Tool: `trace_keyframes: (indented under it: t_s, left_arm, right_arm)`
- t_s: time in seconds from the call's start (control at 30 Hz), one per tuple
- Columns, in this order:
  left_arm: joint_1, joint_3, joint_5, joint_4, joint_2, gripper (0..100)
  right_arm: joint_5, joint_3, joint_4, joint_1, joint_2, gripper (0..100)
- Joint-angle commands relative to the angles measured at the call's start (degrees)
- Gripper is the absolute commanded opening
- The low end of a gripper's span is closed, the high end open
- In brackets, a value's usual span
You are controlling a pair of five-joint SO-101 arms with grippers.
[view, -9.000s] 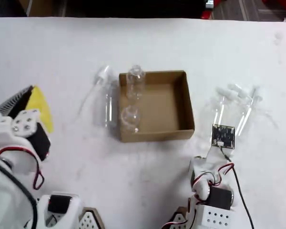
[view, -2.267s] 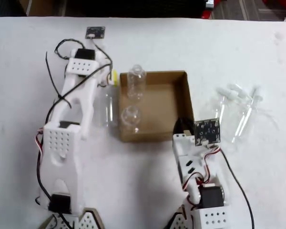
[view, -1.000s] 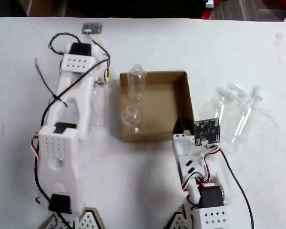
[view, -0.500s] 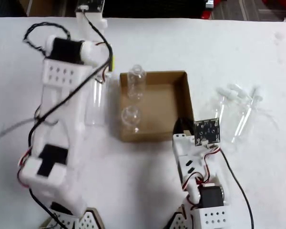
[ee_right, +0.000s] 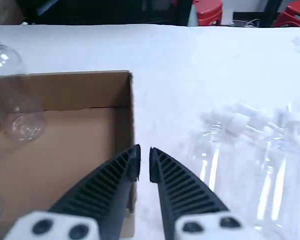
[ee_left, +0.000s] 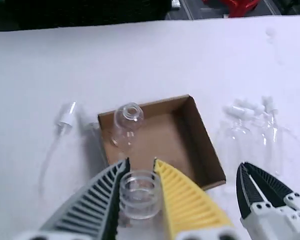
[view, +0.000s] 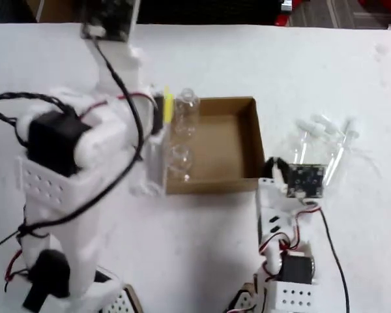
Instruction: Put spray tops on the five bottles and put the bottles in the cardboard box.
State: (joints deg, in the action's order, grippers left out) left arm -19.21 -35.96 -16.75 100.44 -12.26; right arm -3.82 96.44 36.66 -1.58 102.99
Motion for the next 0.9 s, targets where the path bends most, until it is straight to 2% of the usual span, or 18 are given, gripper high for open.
trace_keyframes:
  t_s: [0.0, 0.27, 0.43, 0.57, 0.67, 0.87]
  left_arm:
    - [-5.8, 7.6, -1.7, -4.7, -7.4, 2]
    - [-6.5, 30.3, -1.9, -26.7, -15.7, 2]
    - [-10.7, 46.2, -1.9, -48.5, -18.5, 2]
    - [-15.7, 56.4, -1.6, -69.2, -18.7, 2]
    - [-16.3, 60.2, -1.6, -81.2, -16.2, 2]
    - [-14.3, 60.7, 0.0, -95.7, -3.6, 2]
  right_arm:
    - [0.7, 0.4, -2.9, -6.0, 0.4, 1.9]
    - [0.7, 0.4, -2.9, -6.9, 0.4, 1.7]
    - [0.7, 0.4, -2.9, -7.0, 0.4, 1.7]
    - [0.7, 0.4, -3.8, -9.0, 0.4, 1.7]
    - [0.7, 0.4, -5.6, -11.6, 0.4, 1.7]
    - [0.8, 0.4, -5.7, -12.2, 0.4, 1.7]
